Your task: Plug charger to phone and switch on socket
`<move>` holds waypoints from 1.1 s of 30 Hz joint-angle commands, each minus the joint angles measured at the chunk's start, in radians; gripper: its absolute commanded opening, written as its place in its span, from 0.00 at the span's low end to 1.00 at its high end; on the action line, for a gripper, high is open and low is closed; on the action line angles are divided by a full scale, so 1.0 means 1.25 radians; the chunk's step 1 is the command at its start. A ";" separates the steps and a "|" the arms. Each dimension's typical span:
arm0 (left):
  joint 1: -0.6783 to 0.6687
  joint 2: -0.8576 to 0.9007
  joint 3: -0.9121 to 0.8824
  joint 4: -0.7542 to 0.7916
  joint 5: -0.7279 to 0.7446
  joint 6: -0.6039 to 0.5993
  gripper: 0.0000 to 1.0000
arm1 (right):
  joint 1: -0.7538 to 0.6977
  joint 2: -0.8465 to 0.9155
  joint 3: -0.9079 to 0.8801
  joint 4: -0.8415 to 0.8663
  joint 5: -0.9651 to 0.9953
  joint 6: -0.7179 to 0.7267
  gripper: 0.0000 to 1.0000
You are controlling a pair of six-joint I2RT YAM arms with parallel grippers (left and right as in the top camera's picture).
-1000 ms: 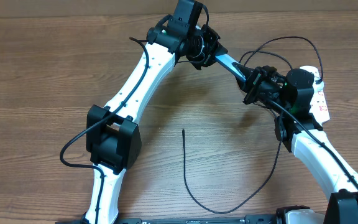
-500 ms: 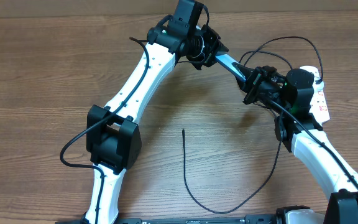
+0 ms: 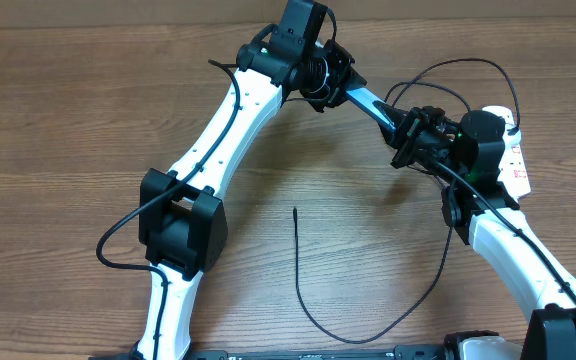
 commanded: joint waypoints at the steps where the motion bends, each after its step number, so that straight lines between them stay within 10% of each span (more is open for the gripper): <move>1: -0.007 0.000 0.018 0.000 -0.013 0.015 0.27 | -0.001 -0.006 0.016 0.017 -0.047 0.079 0.04; 33: -0.007 0.001 0.018 0.000 -0.023 0.015 0.04 | -0.001 -0.006 0.016 0.017 -0.061 0.099 0.04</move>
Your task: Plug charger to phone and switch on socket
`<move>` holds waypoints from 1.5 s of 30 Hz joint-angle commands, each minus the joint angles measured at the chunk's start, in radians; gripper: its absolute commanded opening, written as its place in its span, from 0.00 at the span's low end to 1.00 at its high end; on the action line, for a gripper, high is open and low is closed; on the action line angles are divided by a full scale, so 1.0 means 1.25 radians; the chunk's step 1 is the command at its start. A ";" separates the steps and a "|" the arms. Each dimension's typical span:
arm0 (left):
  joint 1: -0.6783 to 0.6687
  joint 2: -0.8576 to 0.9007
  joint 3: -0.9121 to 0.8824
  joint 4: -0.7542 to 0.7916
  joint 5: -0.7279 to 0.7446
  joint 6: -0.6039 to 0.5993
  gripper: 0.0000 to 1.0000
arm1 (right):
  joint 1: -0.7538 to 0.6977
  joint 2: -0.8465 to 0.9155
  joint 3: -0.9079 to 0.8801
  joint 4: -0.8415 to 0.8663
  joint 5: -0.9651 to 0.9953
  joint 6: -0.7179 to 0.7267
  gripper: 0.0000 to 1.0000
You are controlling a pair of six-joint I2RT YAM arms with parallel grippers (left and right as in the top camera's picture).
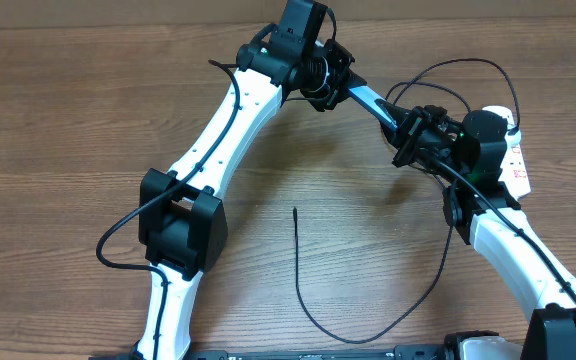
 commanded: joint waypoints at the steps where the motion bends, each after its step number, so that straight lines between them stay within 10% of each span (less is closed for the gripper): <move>1: -0.007 0.001 0.018 -0.005 -0.033 0.020 0.04 | 0.005 -0.006 0.016 0.012 -0.059 0.099 0.05; 15: -0.007 0.001 0.018 -0.007 -0.038 0.020 0.04 | 0.005 -0.006 0.016 0.012 -0.059 0.099 0.21; 30: 0.008 0.001 0.018 -0.006 -0.038 0.020 0.04 | 0.005 -0.006 0.016 0.012 -0.058 0.090 0.74; 45: 0.168 0.001 0.018 -0.063 -0.061 0.145 0.04 | -0.048 -0.006 0.016 -0.063 -0.049 -0.280 1.00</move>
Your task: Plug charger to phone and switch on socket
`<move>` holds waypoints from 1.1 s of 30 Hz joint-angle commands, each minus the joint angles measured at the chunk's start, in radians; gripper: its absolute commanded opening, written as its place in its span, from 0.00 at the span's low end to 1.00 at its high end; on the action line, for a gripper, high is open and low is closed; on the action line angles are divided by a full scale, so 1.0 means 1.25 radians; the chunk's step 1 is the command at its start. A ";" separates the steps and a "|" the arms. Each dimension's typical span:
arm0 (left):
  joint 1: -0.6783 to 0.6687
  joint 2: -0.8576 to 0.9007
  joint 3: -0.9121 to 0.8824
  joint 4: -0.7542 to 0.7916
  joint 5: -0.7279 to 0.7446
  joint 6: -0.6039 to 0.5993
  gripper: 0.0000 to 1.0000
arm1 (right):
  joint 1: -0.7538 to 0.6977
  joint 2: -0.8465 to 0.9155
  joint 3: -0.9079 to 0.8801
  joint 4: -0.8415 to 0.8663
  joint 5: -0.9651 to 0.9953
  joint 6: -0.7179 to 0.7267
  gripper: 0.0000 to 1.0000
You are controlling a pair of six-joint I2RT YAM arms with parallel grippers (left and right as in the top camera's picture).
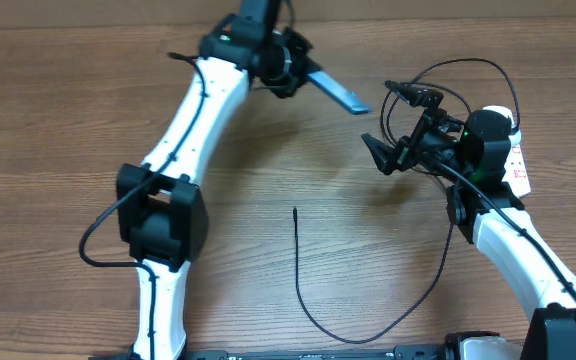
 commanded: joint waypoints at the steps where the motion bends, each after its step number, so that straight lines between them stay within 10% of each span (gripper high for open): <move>1: 0.054 0.000 0.017 -0.033 0.020 0.098 0.04 | -0.027 -0.006 0.015 -0.041 0.007 -0.240 1.00; 9: 0.119 0.000 0.017 -0.176 0.198 0.405 0.04 | -0.034 -0.006 0.015 -0.187 0.014 -0.590 1.00; 26: 0.087 0.000 0.017 -0.425 0.224 0.977 0.04 | -0.034 -0.006 0.015 -0.313 0.103 -0.871 1.00; 33: 0.102 0.000 0.017 -0.431 0.475 1.189 0.04 | -0.033 -0.006 0.060 -0.328 -0.008 -0.941 1.00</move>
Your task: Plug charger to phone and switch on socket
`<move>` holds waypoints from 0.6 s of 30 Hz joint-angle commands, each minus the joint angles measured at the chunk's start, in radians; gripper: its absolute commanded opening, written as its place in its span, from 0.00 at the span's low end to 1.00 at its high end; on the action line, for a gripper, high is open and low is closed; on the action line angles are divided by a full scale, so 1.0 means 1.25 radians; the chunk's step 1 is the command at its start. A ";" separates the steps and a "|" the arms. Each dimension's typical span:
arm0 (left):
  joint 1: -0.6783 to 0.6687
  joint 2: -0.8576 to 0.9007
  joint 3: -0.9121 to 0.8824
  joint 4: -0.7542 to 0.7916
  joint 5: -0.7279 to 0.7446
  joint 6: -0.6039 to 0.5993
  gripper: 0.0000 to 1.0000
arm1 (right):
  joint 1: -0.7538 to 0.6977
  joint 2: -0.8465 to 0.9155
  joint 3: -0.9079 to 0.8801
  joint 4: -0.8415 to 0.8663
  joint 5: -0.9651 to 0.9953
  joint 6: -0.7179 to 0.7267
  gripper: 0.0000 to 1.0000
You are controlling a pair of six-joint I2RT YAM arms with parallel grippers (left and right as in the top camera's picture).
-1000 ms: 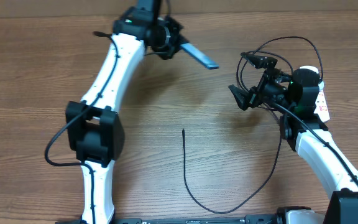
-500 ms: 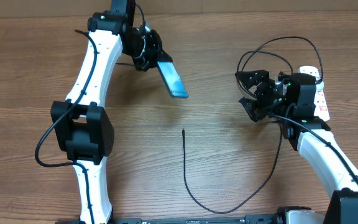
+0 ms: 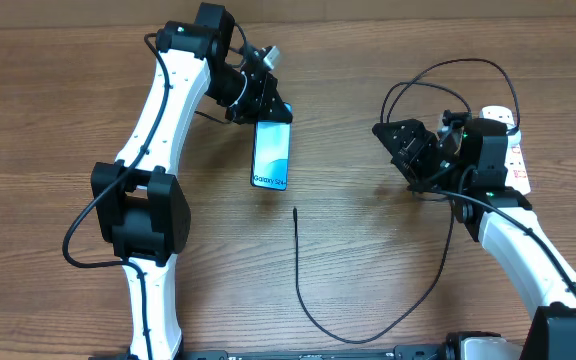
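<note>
The phone [image 3: 273, 155] faces up with its screen lit, at the middle of the table just left of centre. My left gripper [image 3: 266, 112] is shut on its far, top end. The black charger cable [image 3: 299, 270] lies on the wood, and its free plug tip [image 3: 295, 211] rests just below and right of the phone's near end. My right gripper [image 3: 400, 150] hovers at the right with its fingers apart and nothing in them. The white socket strip [image 3: 515, 150] lies at the far right, partly hidden under the right wrist.
The cable loops from the tip down toward the front edge, then up under the right arm, with more loops behind the right gripper near the strip. Bare wood lies to the left of the left arm.
My left gripper brought the phone from edge-on at the back to screen-up, nearer the centre. My right gripper turned and shifted slightly down and right, still holding nothing.
At first both grippers met at the phone, held edge-on at the back right, and stayed so a second later. Then my right gripper stood open and apart while the left held the phone farther left. Now the phone faces up near the cable tip.
</note>
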 commanded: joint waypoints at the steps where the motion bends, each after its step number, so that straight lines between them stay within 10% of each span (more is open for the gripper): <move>1: 0.016 0.000 0.017 0.002 0.219 0.169 0.04 | 0.001 -0.006 0.063 -0.050 -0.050 -0.093 1.00; 18: 0.063 0.001 0.017 0.214 0.297 0.027 0.04 | 0.236 -0.004 0.275 -0.399 0.200 -0.388 1.00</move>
